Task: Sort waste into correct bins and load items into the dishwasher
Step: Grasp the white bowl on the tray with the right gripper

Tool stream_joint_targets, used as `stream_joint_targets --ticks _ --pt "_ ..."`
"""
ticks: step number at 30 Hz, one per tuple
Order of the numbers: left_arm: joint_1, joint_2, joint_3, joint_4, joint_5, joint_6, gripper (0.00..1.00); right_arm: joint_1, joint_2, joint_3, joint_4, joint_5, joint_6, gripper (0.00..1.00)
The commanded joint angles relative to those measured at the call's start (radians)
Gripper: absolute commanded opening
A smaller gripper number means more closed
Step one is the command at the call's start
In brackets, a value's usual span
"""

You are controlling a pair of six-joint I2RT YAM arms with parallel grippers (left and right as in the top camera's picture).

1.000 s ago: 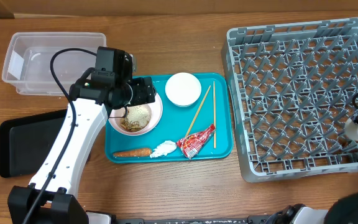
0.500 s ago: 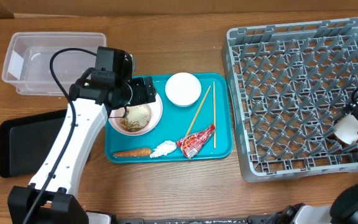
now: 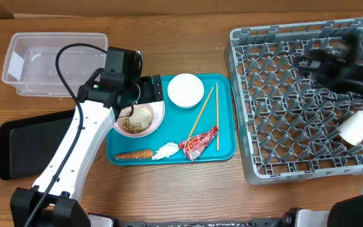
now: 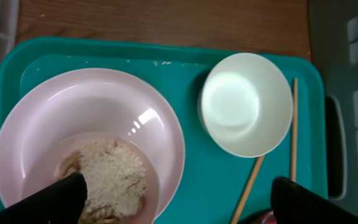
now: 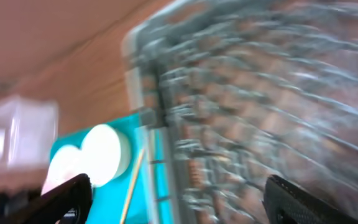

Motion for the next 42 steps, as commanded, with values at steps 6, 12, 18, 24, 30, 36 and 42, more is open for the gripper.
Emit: stream_joint_targets --ticks 6,12,18,24,30,36,42 --pt "0.059 -0.014 0.011 -0.151 -0.222 -0.098 1.0 0.455 0.101 0.024 0.209 0.269 -0.015 0.9" --pt "0.14 -0.014 0.011 -0.247 -0.223 -0.115 1.0 0.616 0.265 0.024 0.317 0.437 0.109 0.88" --pt "0.156 -0.014 0.011 -0.27 -0.222 -0.115 1.0 0.684 0.443 0.024 0.374 0.422 0.154 0.78" --pt "0.156 -0.014 0.011 -0.27 -0.222 -0.115 1.0 0.705 0.54 0.024 0.374 0.423 0.2 0.59" --pt "0.156 -0.014 0.011 -0.27 -0.223 -0.114 1.0 0.702 0.541 0.027 0.367 0.423 0.225 0.18" --pt "0.156 -0.014 0.011 -0.27 -0.223 -0.114 1.0 0.68 0.479 0.068 0.347 0.431 0.216 0.04" --pt "0.156 -0.014 0.011 -0.27 -0.223 -0.114 1.0 0.624 0.314 0.182 0.221 0.634 0.151 0.04"
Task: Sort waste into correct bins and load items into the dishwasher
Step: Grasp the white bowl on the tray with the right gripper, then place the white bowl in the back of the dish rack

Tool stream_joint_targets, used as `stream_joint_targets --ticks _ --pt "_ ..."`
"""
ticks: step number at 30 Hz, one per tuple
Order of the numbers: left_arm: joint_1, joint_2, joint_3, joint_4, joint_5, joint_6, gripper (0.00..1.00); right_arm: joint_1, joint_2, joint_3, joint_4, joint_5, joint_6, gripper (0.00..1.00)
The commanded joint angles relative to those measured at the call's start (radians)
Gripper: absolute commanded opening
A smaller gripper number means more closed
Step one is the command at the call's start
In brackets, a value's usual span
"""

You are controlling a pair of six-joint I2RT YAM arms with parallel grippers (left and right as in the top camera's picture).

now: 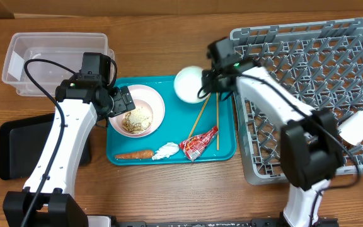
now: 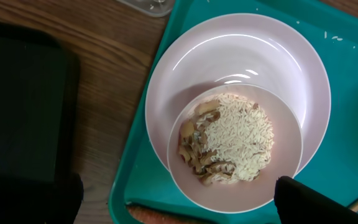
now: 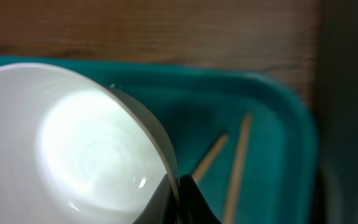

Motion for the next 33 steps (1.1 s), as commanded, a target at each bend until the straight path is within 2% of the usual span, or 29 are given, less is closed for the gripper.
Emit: stream_joint_targets --ticks 1,8,11,13,19,24,33 --pt "0.002 -0.014 0.011 0.002 -0.014 -0.006 1.0 -0.049 -0.191 0.108 -0.032 0.193 -0.067 0.04" --pt "0.002 -0.014 0.01 0.003 -0.014 -0.006 1.0 -0.179 -0.368 0.127 -0.069 0.774 -0.086 0.04" --pt "0.002 -0.014 0.01 0.008 -0.013 -0.007 1.0 -0.27 -0.365 0.117 -0.086 1.174 0.02 0.04" --pt "0.002 -0.014 0.011 0.01 -0.013 -0.007 1.0 -0.314 -0.357 0.104 -0.082 1.304 0.065 0.04" --pt "0.002 -0.014 0.01 0.008 -0.012 -0.007 1.0 -0.47 -0.306 0.078 -0.037 1.355 0.107 0.04" --pt "0.002 -0.014 0.01 0.005 0.011 -0.007 1.0 -0.602 -0.225 0.078 0.04 1.354 0.049 0.04" --pt "0.002 -0.014 0.01 0.005 0.06 -0.007 1.0 -0.723 -0.089 0.078 0.107 1.35 0.013 0.04"
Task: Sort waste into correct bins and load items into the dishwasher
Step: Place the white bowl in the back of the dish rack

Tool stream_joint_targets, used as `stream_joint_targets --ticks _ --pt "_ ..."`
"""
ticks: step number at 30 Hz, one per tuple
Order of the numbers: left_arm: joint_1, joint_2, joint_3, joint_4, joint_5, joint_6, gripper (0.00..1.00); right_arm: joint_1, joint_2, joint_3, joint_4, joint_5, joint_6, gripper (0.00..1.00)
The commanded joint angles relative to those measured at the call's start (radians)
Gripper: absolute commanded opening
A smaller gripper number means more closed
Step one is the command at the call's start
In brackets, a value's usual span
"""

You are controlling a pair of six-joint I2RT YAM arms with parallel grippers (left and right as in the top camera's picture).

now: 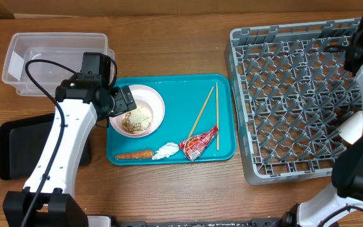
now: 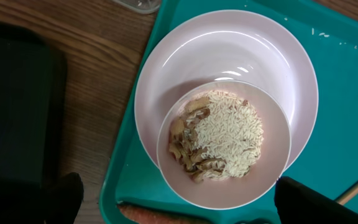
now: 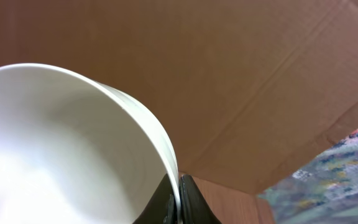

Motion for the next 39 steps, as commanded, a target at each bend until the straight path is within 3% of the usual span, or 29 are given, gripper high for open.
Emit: stream_joint_targets --ticks 1,15,31,39 --pt "0.002 -0.014 0.01 0.001 0.025 -0.007 1.0 -0.018 0.057 -0.003 0.011 0.024 -0.006 0.04" --pt "0.002 -0.014 0.01 -0.002 0.028 -0.007 1.0 0.032 0.223 -0.003 0.003 -0.063 -0.005 0.04" --pt "0.002 -0.014 0.01 -0.006 0.046 -0.006 1.0 0.071 0.231 -0.003 -0.008 -0.107 -0.003 0.04" --pt "0.002 -0.014 0.01 -0.006 0.046 -0.006 1.0 0.156 0.231 -0.003 -0.042 -0.201 -0.003 0.26"
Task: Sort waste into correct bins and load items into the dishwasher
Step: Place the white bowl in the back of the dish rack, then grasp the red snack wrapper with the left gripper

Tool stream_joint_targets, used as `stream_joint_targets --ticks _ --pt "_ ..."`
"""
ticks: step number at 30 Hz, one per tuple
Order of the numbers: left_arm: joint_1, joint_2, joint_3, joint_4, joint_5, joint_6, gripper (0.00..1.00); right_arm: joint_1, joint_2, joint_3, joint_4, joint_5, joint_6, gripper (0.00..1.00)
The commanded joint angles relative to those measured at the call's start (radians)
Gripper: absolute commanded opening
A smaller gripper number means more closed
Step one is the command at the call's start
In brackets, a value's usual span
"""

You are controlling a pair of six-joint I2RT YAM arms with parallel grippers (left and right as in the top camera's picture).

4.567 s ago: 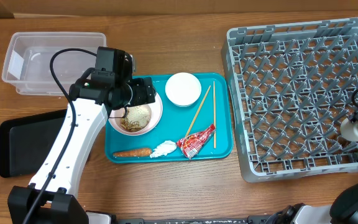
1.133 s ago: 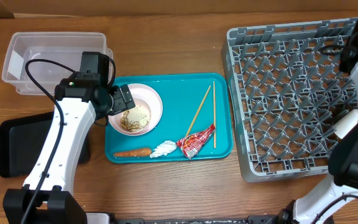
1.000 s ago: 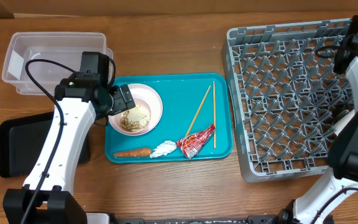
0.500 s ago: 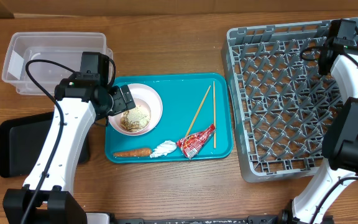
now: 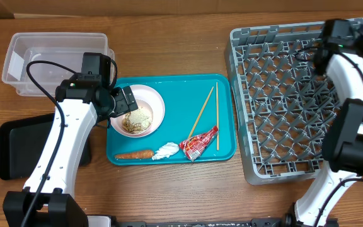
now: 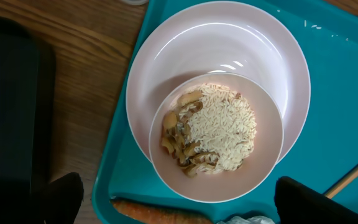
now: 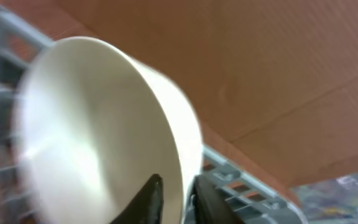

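A pink bowl (image 6: 216,118) of rice and mushrooms sits at the left of the teal tray (image 5: 225,85). My left gripper (image 6: 178,196) hangs above it, open, its fingers wide of the bowl. With it on the tray are two chopsticks (image 5: 208,113), a red wrapper (image 5: 198,144), a crumpled tissue (image 5: 166,151) and a carrot (image 5: 134,154). At the far right corner of the grey dish rack (image 5: 282,94), my right gripper (image 7: 178,186) straddles the rim of the white bowl (image 7: 92,137) with its fingers slightly parted.
A clear plastic bin (image 5: 49,63) stands at the back left. In front of it a black bin (image 5: 24,148) lies beside the tray. The rack's prongs (image 7: 241,180) rise just behind the white bowl. A cardboard wall backs the table.
The white bowl, held pinched up against the cardboard backdrop, is now down at the rack's far right corner, and the right fingers have parted on its rim. The left gripper shifted only slightly.
The white bowl first stood on the tray, with the right arm over the rack and the left gripper above both bowls. Then the right gripper was shut on its rim, and the left was over the pink bowl. The bowl then left the tray, and is now at the rack.
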Motion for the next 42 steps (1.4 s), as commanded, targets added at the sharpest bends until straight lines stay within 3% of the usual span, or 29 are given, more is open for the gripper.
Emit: stream_joint_targets --ticks 1,4,10,14,17,18,19,22,25,35,42 --pt "0.002 -0.014 0.01 0.001 0.012 -0.006 1.0 0.053 0.002 -0.003 -0.027 -0.128 0.003 0.29" --pt "0.002 -0.014 0.01 0.001 0.012 -0.006 1.0 0.076 0.002 -0.003 -0.072 -0.177 0.004 0.36" --pt "0.002 -0.014 0.011 0.006 0.011 -0.006 1.0 0.095 -0.007 -0.002 -0.161 -0.185 0.016 0.69" --pt "0.002 -0.014 0.01 0.006 0.011 -0.006 1.0 0.095 -0.079 0.0 -0.227 -0.349 0.019 0.75" --pt "0.002 -0.014 0.011 0.005 0.011 -0.006 1.0 0.097 -0.162 0.02 -0.259 -0.541 -0.004 0.87" --pt "0.002 -0.014 0.01 0.005 0.011 -0.006 1.0 0.099 -0.19 0.03 -0.268 -0.635 -0.038 0.88" --pt "0.002 -0.014 0.01 0.005 0.011 -0.006 1.0 0.105 -0.254 0.049 -0.287 -0.906 -0.124 0.88" --pt "0.002 -0.014 0.01 0.005 0.011 -0.006 1.0 0.124 -0.337 0.052 -0.306 -1.318 -0.158 0.85" --pt "0.002 -0.014 0.01 0.006 0.011 -0.007 1.0 0.189 -0.373 0.052 -0.335 -1.501 -0.153 0.83" --pt "0.002 -0.014 0.01 0.005 0.012 -0.007 1.0 0.538 -0.304 -0.006 -0.432 -1.353 -0.141 0.84" --pt "0.0 -0.014 0.01 0.004 0.029 -0.006 1.0 0.662 -0.254 -0.06 -0.439 -1.268 0.016 0.84"
